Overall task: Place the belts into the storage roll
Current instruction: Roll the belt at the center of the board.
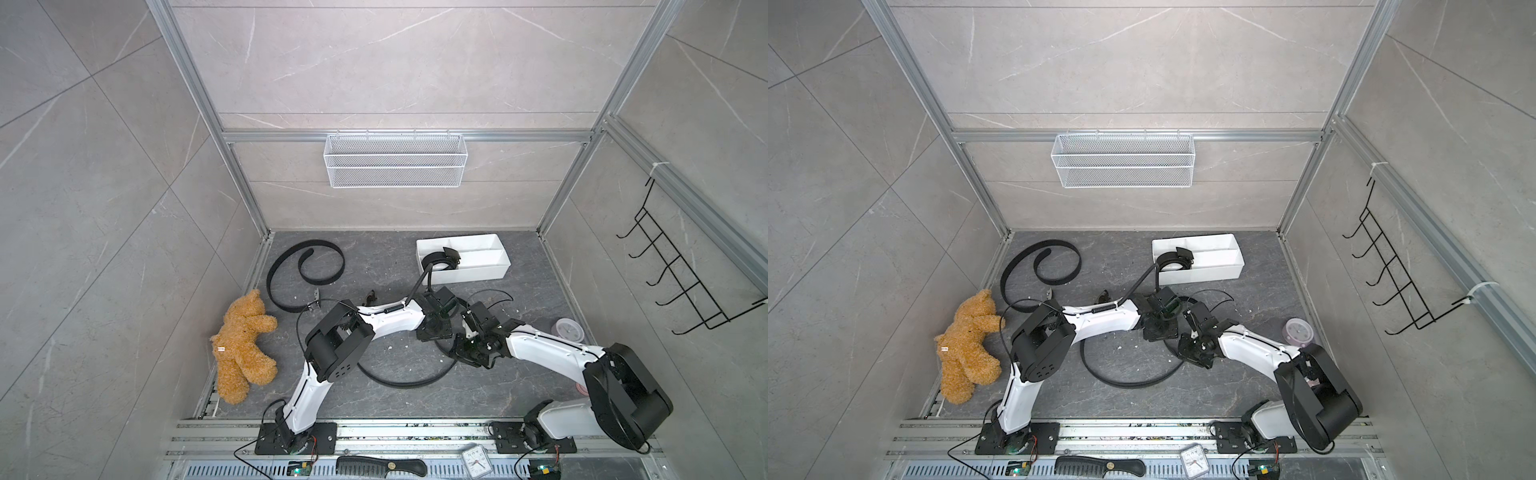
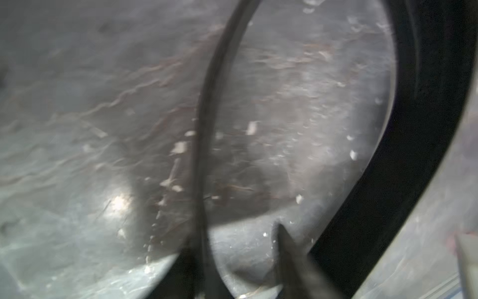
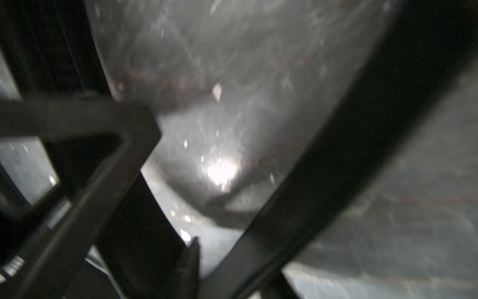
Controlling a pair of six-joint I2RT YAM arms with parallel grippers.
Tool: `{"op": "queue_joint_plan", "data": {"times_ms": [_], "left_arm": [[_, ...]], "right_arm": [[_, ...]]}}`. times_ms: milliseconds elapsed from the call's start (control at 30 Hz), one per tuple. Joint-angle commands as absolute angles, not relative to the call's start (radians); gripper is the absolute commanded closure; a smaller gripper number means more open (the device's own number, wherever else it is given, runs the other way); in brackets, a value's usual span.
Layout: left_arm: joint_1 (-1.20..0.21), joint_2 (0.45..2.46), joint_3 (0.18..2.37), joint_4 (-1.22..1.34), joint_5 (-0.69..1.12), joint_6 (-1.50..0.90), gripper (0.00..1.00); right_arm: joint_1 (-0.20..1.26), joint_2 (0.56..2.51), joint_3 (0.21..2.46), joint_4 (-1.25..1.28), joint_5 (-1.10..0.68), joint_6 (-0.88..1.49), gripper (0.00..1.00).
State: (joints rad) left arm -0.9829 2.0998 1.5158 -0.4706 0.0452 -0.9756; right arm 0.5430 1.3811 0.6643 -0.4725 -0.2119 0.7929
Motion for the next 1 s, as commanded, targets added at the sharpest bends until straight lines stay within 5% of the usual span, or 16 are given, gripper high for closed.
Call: {"op": "queue_joint_plan", "data": {"times_ms": [0, 300, 633, 967], "left_arm": [[-0.984, 2.015, 1.45, -0.558, 0.035, -0.959, 0.27], [-0.983, 1.647, 1.283, -0.761, -0.114, -0.948, 0.21], [-0.982, 1.321, 1.01, -0.933, -0.146, -1.18, 0.18], [-0.982, 1.206, 0.795, -0.781, -0.089, -1.346, 0.18]], "right_arm": [[0.543, 1.307, 0.725, -0.649, -0.107, 0.772, 0.51], [0.576, 1.254, 0.825, -0.733, -0.063, 0.628, 0.51], [0.668, 1.504, 1.022, -0.611, -0.118, 0.563, 0.35], [0.706, 1.791, 1.178, -0.578, -0.135, 0.468, 0.37]]}}
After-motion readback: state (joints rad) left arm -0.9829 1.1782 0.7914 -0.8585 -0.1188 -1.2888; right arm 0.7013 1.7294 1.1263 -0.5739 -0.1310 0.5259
